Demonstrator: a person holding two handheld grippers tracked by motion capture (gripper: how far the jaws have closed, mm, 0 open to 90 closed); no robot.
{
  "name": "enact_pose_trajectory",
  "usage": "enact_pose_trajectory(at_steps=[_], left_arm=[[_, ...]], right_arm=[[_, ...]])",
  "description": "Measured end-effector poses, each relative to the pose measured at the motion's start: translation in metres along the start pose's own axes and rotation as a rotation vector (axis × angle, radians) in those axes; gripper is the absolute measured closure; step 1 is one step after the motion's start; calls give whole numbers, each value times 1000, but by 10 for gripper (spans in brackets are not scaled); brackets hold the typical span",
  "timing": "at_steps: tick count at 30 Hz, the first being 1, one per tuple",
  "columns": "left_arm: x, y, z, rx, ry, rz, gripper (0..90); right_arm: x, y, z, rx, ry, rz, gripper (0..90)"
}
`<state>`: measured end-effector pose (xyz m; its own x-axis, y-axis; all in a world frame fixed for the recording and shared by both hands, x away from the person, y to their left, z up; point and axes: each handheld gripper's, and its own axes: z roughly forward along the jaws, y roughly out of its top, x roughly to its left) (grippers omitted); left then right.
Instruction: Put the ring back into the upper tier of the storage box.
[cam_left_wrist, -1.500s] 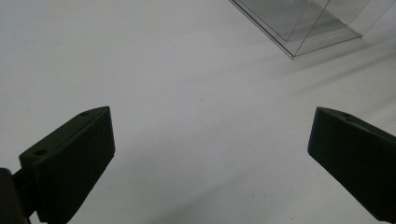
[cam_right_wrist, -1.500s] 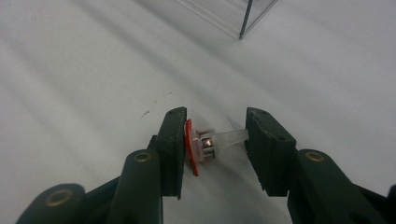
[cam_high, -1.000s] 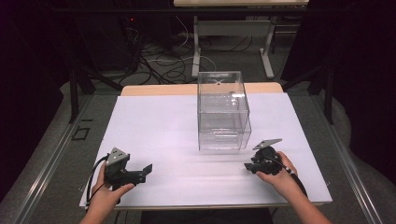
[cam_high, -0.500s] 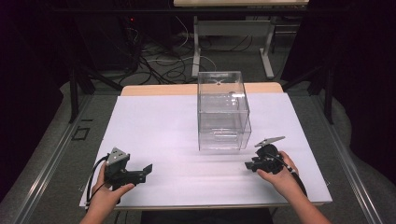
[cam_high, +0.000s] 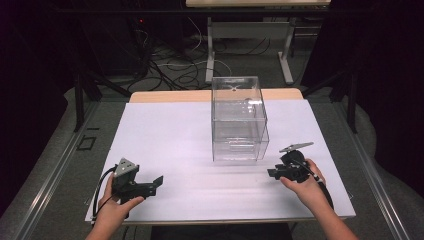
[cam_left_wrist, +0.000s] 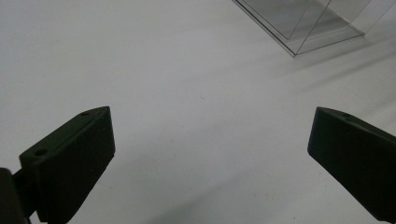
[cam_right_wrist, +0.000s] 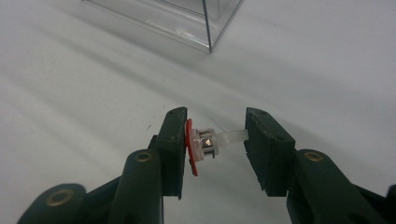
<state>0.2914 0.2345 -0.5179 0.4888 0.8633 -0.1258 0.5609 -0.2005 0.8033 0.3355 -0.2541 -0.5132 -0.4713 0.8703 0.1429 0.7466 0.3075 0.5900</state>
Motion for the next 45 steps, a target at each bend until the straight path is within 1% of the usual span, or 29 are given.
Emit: enact_pose_trajectory(at_steps=[1,3,4,5,6,8,9,10,11,12,13,16,17,18,19,20,21,22,29,31,32,33,36,38,45], left_arm=[[-1,0,0,1,-2,-10,10],[-1,0,0,3,0,-8,10],[-1,0,0,3,0,-8,10],[-1,0,0,4,1,-7,10],[-1,0,0,4,1,-7,10],[-1,0,0,3,0,-8,10],[-1,0,0,3,0,-8,10],[-1,0,0,2,1,-8,10],[0,0,0,-1,-3,-7,10],[0,0,0,0,-1,-8,10],[0,0,0,-1,-2,-8,10],[0,0,0,-1,-1,-8,10],[0,0,0,-1,-2,-8,10],[0,0,0,-1,-2,-7,10],[0,0,0,-1,-1,-8,10],[0,0,0,-1,-2,-8,10],[0,0,0,0,-1,-9,10],[0,0,0,0,-1,-9,10],[0,0,0,1,-2,-11,10],[0,0,0,2,-1,-11,11],[0,0,0,13,-7,-9,11],[0,0,0,11,-6,-10,11],[0,0,0,14,-6,-10,11],[0,0,0,14,-5,-10,11],[0,0,0,16,-3,-8,13]], right_arm=[[-2,0,-1,-1,1,14,593],[-3,0,-1,-1,-1,15,593],[-4,0,-1,-2,1,31,593],[-4,0,-1,-2,1,31,593],[-6,0,-3,3,-4,19,593],[-8,0,-4,0,-10,27,593],[-8,0,-3,-2,-3,48,593],[-11,0,-6,-3,-15,42,593],[-11,0,-6,-3,-15,42,593],[-12,0,-6,-6,-6,57,593],[-15,0,-8,-7,-11,56,593],[-18,0,-10,-4,-16,66,593],[-19,0,-10,-5,-11,71,593],[-21,1,-12,-2,-15,65,594],[-21,1,-12,-4,-5,88,594],[-22,1,-14,-1,-13,83,594],[-23,1,-15,-1,-11,82,593],[-23,1,-15,2,-3,97,594],[-28,2,-20,6,-12,104,594],[-31,3,-23,9,-18,98,594],[-31,3,-23,9,-18,98,594],[-31,3,-25,9,-14,108,594],[-32,4,-26,10,-16,110,594],[-34,4,-28,15,-19,103,593],[-39,6,-31,25,-12,109,593]])
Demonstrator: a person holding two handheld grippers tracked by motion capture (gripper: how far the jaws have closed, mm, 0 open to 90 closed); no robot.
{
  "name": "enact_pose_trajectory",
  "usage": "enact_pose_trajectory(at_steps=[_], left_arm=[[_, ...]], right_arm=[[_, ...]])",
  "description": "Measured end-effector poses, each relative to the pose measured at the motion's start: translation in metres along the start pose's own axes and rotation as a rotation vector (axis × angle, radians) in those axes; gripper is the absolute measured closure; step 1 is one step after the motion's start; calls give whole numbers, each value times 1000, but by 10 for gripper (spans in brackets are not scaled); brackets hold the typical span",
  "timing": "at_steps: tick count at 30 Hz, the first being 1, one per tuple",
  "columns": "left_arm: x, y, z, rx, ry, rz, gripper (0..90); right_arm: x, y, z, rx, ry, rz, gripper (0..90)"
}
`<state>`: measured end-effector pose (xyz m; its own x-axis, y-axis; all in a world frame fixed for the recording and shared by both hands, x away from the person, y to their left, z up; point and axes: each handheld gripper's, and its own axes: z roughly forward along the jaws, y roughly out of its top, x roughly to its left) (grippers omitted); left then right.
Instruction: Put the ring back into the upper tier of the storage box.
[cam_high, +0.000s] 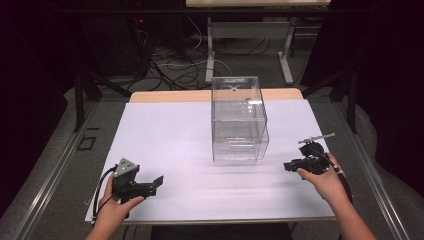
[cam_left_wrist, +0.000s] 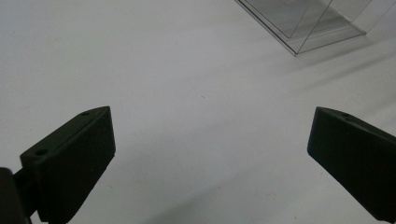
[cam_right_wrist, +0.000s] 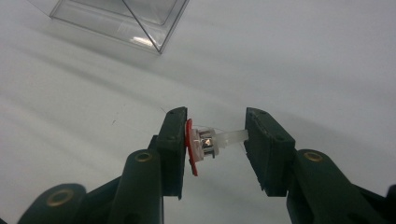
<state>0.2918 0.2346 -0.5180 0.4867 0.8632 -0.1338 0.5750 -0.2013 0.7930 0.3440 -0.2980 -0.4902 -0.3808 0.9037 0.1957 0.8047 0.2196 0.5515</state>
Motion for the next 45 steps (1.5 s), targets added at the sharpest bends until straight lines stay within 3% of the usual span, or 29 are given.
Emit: enact_pose_trajectory(at_steps=[13,23,37,45], left_arm=[[-1,0,1,-1,-2,-7,15],[-1,0,1,-6,3,-1,15],[0,0,1,-6,5,8,15],[0,0,1,-5,6,6,15]], right_arm=[[-3,13,-11,21,0,-11,594],[4,34,-28,44,-10,-64,593],[19,57,-45,76,69,-106,593],[28,69,-55,93,91,-162,594]])
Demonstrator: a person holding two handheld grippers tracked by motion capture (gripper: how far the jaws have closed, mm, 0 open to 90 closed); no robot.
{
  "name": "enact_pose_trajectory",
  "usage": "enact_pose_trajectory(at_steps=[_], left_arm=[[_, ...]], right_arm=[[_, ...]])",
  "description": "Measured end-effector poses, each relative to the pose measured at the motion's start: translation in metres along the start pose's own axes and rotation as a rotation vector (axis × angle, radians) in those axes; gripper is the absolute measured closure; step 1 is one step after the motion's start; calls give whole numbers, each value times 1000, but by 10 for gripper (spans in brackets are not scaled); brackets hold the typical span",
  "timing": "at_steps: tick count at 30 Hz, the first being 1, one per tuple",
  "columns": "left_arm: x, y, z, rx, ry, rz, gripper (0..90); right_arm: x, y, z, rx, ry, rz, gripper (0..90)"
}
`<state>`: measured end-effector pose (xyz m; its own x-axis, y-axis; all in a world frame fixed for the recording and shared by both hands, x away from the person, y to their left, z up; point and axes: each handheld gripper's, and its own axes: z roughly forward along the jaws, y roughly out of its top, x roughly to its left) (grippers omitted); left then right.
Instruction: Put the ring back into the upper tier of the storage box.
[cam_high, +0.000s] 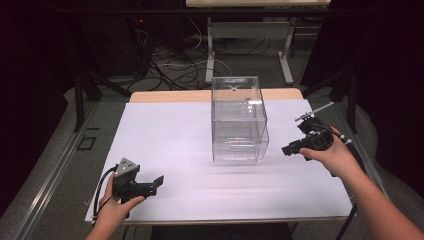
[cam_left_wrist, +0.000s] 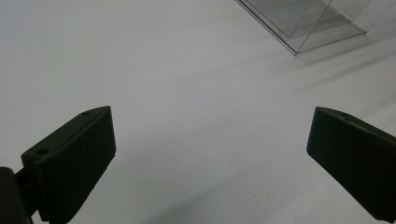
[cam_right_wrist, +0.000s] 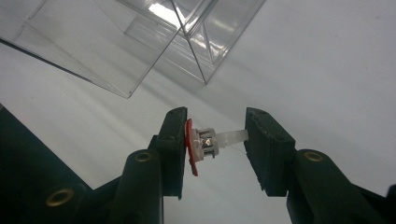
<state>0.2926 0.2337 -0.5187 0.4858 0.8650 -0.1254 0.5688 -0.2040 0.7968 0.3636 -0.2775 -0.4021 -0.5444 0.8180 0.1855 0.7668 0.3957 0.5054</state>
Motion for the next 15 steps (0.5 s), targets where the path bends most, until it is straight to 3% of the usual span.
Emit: enact_pose_trajectory(at_steps=[15], left_arm=[[0,0,0,0,0,0,15]], right_arm=[[16,22,-25,2,13,-56,593]])
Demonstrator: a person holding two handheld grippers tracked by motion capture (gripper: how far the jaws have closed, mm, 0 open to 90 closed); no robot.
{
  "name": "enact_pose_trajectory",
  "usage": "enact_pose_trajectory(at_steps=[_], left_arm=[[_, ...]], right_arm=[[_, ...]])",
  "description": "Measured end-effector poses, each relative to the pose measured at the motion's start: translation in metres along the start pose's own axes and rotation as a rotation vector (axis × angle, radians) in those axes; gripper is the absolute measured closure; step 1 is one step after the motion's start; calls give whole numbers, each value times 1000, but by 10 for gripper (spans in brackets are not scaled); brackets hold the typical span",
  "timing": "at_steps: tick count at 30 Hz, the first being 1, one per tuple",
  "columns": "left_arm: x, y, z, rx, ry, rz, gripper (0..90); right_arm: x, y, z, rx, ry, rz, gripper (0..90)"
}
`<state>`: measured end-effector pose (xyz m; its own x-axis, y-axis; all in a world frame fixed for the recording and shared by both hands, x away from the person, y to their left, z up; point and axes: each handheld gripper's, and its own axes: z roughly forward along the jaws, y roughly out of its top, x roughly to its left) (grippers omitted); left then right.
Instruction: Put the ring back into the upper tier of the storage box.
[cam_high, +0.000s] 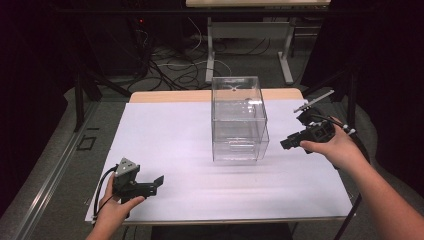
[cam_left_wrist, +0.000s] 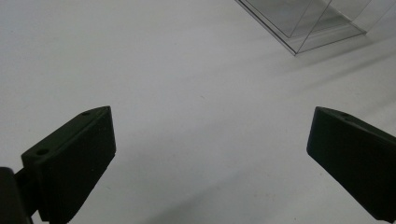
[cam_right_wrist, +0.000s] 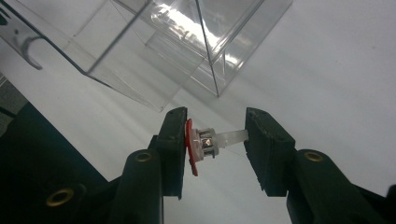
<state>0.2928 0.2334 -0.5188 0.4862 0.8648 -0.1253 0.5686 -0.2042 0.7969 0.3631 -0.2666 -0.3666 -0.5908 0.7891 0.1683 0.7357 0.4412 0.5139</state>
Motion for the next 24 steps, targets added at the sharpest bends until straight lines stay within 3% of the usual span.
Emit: enact_pose_trajectory(at_steps=[24], left_arm=[[0,0,0,-2,-1,-2,15]], right_arm=[[30,39,-22,-24,33,-66,593]])
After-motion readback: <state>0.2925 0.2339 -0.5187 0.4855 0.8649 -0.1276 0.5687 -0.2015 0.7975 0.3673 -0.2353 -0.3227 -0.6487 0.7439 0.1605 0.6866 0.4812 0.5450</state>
